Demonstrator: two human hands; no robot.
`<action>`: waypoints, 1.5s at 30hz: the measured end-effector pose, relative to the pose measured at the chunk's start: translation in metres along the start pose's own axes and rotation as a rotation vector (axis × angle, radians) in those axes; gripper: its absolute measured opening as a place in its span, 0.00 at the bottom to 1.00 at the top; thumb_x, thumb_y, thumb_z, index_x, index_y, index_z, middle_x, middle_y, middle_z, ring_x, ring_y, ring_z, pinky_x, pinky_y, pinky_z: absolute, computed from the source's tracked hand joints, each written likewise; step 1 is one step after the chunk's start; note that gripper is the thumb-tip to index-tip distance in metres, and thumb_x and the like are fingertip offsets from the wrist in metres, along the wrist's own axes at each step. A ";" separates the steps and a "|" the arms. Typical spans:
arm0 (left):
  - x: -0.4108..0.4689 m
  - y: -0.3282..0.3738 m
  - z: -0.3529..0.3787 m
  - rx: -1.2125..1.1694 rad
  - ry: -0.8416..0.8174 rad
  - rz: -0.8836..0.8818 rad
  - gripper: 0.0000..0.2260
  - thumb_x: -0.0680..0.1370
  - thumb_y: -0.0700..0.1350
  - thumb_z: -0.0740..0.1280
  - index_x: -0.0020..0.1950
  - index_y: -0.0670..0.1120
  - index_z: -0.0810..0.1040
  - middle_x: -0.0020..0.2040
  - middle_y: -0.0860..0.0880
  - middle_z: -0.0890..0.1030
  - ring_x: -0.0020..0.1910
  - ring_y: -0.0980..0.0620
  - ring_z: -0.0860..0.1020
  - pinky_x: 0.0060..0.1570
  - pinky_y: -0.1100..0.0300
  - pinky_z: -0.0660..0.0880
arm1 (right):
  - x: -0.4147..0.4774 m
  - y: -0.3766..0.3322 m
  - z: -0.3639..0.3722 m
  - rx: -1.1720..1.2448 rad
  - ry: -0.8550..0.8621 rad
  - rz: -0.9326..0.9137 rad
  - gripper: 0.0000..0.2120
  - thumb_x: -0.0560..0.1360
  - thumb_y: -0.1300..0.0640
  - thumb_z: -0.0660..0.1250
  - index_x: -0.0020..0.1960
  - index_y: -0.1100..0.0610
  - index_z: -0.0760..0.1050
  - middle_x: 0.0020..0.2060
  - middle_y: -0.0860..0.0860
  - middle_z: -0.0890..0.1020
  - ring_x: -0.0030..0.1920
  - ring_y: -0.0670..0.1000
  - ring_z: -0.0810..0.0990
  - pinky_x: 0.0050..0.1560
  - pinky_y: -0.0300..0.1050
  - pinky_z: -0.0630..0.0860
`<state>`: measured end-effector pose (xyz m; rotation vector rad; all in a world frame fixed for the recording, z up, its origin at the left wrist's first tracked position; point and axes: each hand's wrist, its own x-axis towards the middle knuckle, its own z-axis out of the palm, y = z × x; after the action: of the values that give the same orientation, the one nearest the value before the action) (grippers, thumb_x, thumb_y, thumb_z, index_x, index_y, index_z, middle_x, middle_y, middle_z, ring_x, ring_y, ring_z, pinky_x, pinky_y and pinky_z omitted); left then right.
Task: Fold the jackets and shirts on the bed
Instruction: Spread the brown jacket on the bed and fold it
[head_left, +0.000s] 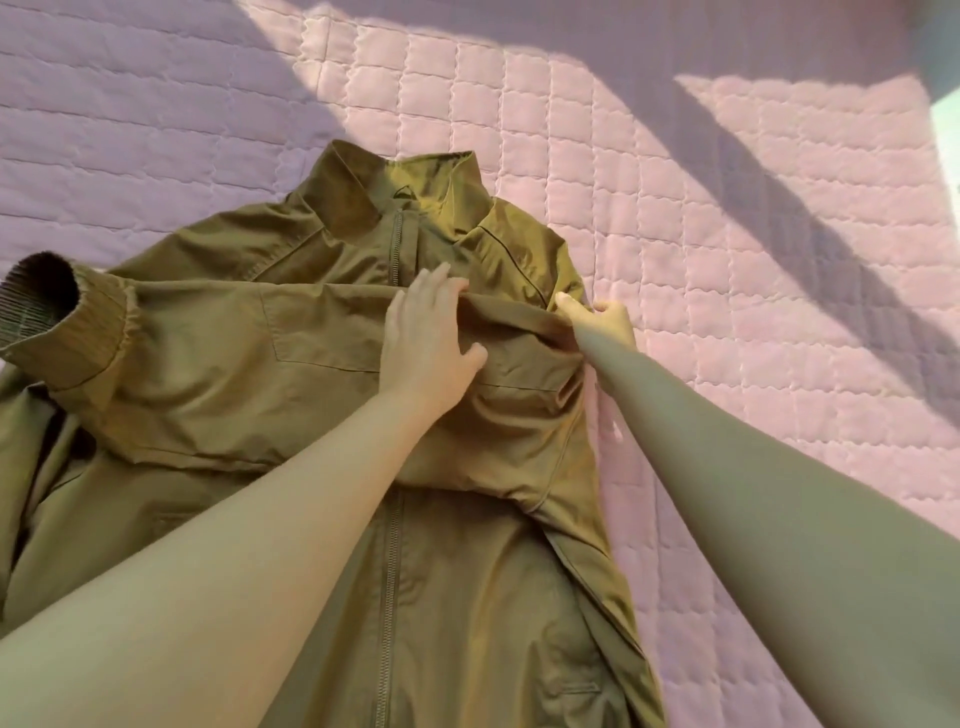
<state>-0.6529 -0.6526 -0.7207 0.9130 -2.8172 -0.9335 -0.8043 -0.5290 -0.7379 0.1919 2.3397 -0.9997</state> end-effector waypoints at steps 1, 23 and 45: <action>0.011 0.002 0.002 0.033 -0.043 -0.008 0.32 0.75 0.54 0.69 0.75 0.50 0.61 0.77 0.50 0.61 0.77 0.51 0.53 0.77 0.49 0.44 | 0.003 -0.002 -0.003 -0.031 -0.044 -0.022 0.16 0.69 0.48 0.73 0.49 0.58 0.76 0.42 0.50 0.80 0.45 0.50 0.78 0.51 0.45 0.75; 0.019 -0.067 -0.025 0.353 0.045 -0.257 0.17 0.78 0.60 0.62 0.38 0.49 0.74 0.41 0.44 0.81 0.45 0.41 0.77 0.44 0.53 0.63 | 0.036 -0.065 -0.025 -1.248 -0.039 -0.737 0.09 0.78 0.48 0.62 0.55 0.51 0.75 0.57 0.53 0.78 0.57 0.59 0.77 0.46 0.47 0.66; -0.122 -0.045 0.028 0.354 -0.090 0.291 0.26 0.77 0.44 0.66 0.74 0.49 0.65 0.74 0.42 0.63 0.72 0.40 0.62 0.71 0.44 0.60 | -0.180 0.205 -0.027 -0.660 -0.096 -0.457 0.34 0.78 0.44 0.62 0.79 0.46 0.49 0.77 0.48 0.56 0.76 0.51 0.57 0.70 0.51 0.65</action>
<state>-0.5350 -0.6002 -0.7511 0.4641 -3.1360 -0.4614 -0.5985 -0.3479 -0.7482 -0.6536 2.5330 -0.3565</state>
